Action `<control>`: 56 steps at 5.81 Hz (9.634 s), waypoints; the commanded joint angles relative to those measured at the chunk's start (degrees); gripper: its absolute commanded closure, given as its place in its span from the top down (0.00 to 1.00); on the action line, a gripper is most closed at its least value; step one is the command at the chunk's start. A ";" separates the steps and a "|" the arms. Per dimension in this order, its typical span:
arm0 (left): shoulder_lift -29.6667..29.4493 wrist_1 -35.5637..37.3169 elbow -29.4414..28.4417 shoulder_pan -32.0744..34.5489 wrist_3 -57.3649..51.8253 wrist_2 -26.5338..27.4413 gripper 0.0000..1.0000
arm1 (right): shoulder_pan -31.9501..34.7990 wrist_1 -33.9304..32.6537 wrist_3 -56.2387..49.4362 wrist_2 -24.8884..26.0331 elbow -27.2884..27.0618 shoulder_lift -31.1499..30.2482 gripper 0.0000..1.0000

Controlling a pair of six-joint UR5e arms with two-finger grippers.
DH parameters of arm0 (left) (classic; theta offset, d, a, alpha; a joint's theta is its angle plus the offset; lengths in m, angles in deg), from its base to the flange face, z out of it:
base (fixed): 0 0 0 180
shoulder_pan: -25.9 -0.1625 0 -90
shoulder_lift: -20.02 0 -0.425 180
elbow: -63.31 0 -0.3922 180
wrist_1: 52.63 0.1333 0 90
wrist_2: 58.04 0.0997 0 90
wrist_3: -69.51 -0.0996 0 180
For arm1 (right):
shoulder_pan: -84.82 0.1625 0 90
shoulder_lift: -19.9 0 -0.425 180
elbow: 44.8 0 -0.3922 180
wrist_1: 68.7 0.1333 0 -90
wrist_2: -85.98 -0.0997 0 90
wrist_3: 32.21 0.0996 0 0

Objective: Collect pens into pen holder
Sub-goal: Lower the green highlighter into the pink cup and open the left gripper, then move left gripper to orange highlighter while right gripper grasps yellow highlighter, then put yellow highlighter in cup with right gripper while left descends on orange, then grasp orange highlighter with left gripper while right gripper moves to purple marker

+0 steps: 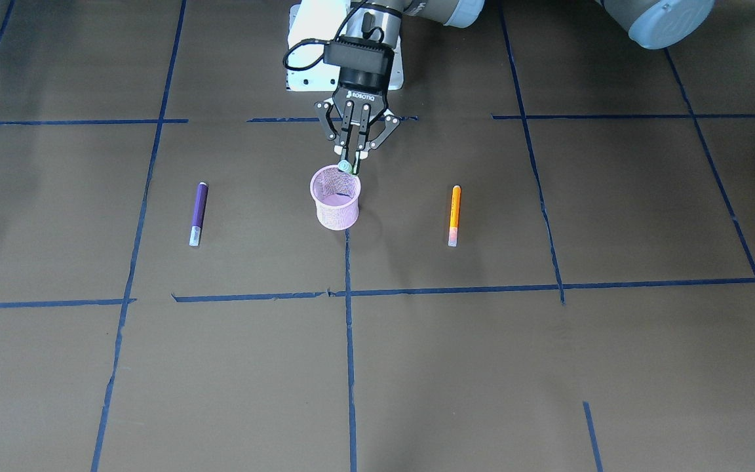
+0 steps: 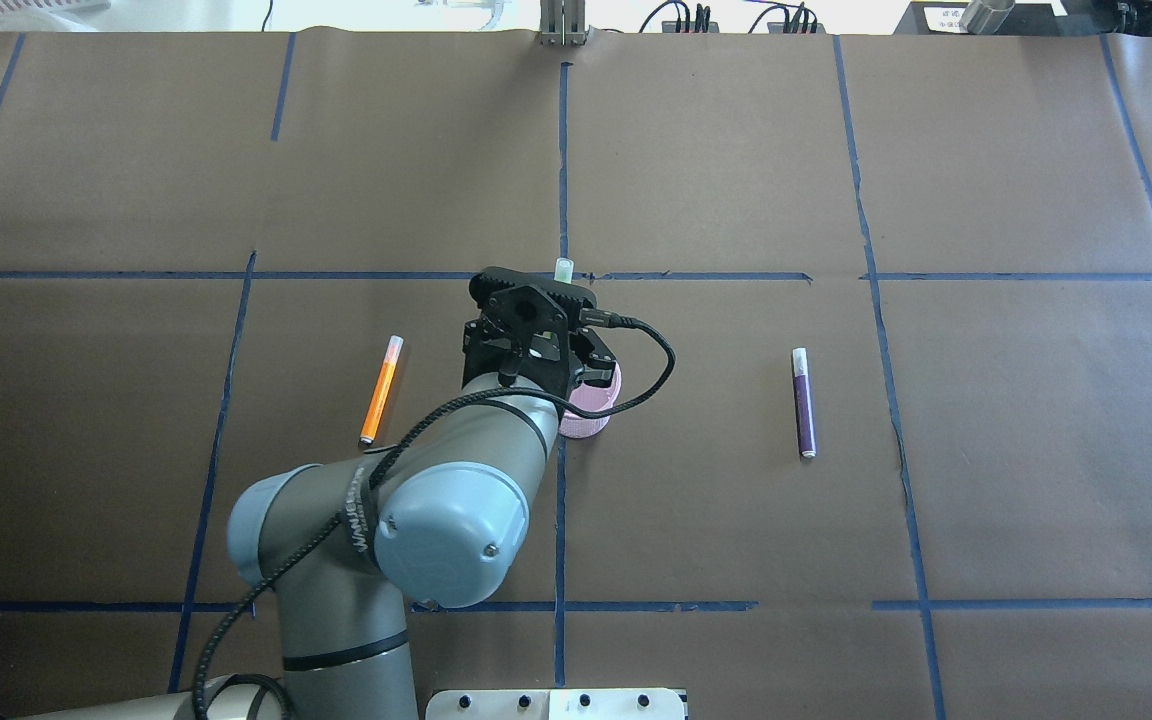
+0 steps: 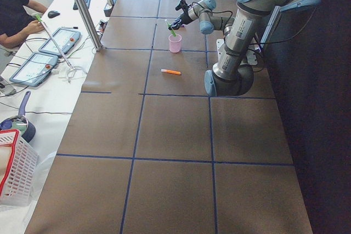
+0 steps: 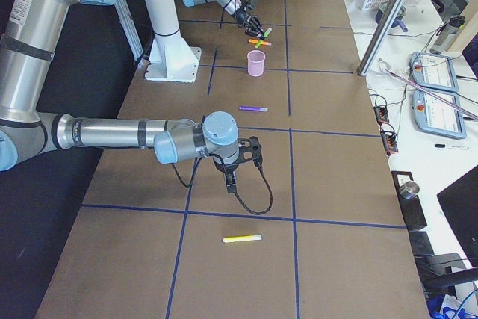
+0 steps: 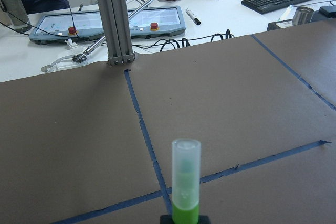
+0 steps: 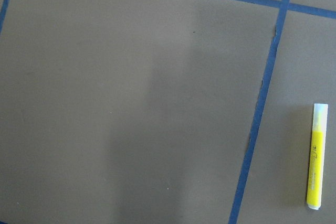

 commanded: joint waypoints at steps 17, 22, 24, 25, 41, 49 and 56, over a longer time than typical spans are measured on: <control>4.09 7.39 3.60 16.60 -7.71 -41.50 0.97 | -4.69 1.21 -2.01 9.66 38.23 20.39 0.95; 4.09 13.69 3.60 17.95 -11.25 -46.04 0.96 | -4.95 1.21 -2.02 9.58 40.70 20.39 0.65; 4.09 13.60 3.69 17.95 -11.25 -46.04 0.96 | -4.95 1.21 -2.02 9.49 40.96 20.39 0.19; 4.09 13.60 3.61 17.95 -11.25 -46.04 0.96 | -4.95 1.21 -2.02 9.49 40.79 20.39 0.00; 14.20 22.83 12.39 17.77 -11.16 -52.02 1.00 | -68.53 9.80 68.11 90.21 -4.15 44.25 0.00; 12.45 11.11 2.42 17.42 -15.29 -52.02 0.98 | -73.33 8.77 73.39 100.47 8.64 53.61 0.83; 8.14 5.08 -11.51 19.18 -10.29 -57.03 0.93 | -33.93 -5.79 69.73 18.30 -11.25 37.89 0.93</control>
